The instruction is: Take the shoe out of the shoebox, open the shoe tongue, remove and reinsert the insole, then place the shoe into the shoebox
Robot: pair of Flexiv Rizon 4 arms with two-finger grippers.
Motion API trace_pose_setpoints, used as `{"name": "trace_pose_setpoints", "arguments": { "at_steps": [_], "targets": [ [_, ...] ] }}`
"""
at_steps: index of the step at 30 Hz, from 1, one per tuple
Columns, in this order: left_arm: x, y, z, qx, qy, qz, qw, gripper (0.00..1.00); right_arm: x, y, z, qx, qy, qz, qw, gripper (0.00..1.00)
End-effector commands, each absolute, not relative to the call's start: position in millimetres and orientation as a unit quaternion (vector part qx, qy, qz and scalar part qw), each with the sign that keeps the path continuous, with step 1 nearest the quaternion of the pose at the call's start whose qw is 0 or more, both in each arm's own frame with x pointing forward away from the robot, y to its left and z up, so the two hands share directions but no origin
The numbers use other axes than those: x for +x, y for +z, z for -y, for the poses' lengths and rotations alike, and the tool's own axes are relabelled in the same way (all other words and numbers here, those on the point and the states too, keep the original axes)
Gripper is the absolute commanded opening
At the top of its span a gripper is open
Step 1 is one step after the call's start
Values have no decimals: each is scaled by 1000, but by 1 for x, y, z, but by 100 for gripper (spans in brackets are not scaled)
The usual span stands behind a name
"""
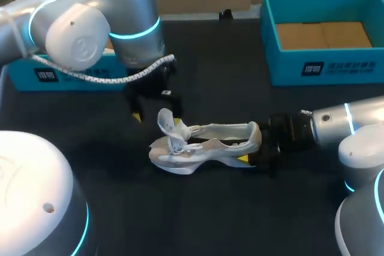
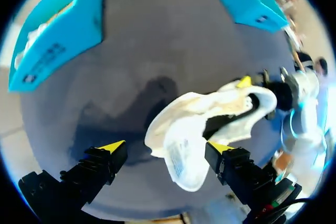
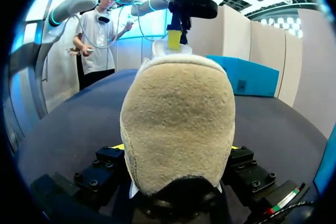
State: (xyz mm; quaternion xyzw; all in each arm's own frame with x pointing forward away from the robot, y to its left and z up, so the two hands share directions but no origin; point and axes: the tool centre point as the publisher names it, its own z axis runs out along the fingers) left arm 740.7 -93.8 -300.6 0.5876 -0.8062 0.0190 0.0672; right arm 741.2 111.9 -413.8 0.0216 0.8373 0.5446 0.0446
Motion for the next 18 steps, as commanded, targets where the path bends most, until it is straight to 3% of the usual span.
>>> {"name": "trace_pose_setpoints", "arguments": {
  "at_steps": [1,18],
  "targets": [
    [751,-279,112,501,11,864,48,100,741,-414,-113,22,544,-838,45,0],
    [754,-262,173,66,-2,997,26,100,741,-414,-113,22,544,-838,45,0]
  ]
}}
